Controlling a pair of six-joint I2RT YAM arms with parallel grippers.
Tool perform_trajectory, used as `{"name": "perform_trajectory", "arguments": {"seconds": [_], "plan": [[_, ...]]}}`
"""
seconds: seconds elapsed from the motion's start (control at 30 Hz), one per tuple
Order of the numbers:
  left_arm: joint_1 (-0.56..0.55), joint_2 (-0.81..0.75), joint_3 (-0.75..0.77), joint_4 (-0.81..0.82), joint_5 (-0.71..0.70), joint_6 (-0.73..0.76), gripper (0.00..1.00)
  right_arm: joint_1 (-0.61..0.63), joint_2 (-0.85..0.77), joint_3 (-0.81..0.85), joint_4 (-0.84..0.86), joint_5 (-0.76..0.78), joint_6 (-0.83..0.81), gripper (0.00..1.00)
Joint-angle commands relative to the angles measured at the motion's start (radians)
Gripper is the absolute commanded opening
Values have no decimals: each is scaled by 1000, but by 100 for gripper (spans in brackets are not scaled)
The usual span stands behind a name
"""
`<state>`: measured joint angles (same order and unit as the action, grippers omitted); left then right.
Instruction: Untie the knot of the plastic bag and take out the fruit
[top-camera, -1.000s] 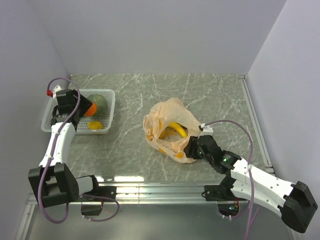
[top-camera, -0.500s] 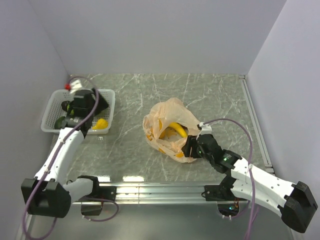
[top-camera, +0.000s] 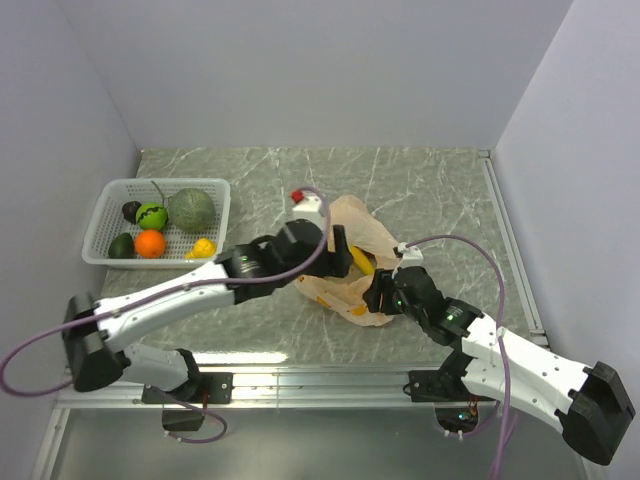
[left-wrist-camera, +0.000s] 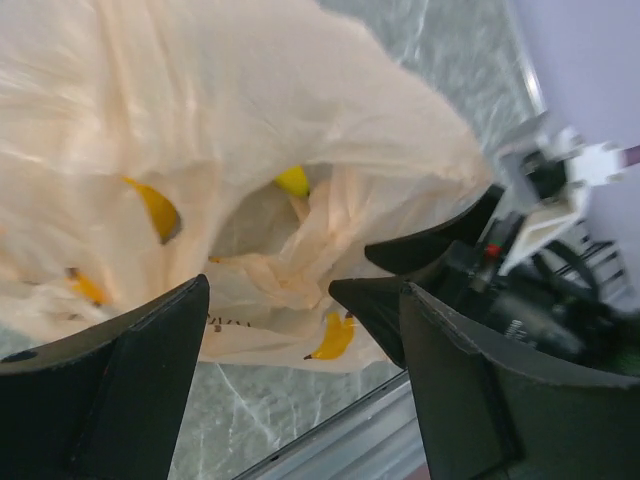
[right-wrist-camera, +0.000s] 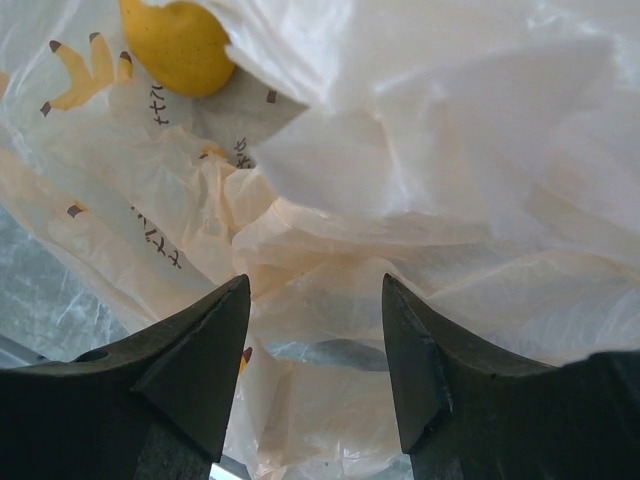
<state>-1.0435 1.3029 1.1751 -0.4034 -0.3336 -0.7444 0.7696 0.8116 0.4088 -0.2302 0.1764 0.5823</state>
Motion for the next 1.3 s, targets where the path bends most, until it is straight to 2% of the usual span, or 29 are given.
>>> {"name": "perform_trajectory", "arguments": {"seconds": [0.0,0.13,0.27,0.43,0.6,0.8,0.93,1.1,1.13,1.23,1.27], "plan": [[-18,102,52,3,-4,-16,80,-1,6,39,37,0,-6,62],[-20,182,40,70,-25,14,71,0,1,27,38,3,-1,62],[-15,291,84,66,-141,39,71,2,8,10,52,-14,10,62],[66,409,103,81,-226,43,77,0,9,-7,68,-34,25,62],[152,478,92,133,-170,54,87,0,12,-13,69,-43,27,62],[163,527,100,152,-196,63,95,0,21,-22,84,-52,31,62],[172,597,113,153,-170,59,95,2,40,-21,97,-66,28,62],[175,642,104,176,-171,45,86,2,49,-24,106,-72,28,62],[177,645,104,175,-168,43,80,3,46,-25,106,-71,28,62],[175,616,95,176,-151,54,69,2,40,-27,101,-68,31,62],[177,599,89,178,-144,59,60,2,32,-28,100,-64,31,62]]}}
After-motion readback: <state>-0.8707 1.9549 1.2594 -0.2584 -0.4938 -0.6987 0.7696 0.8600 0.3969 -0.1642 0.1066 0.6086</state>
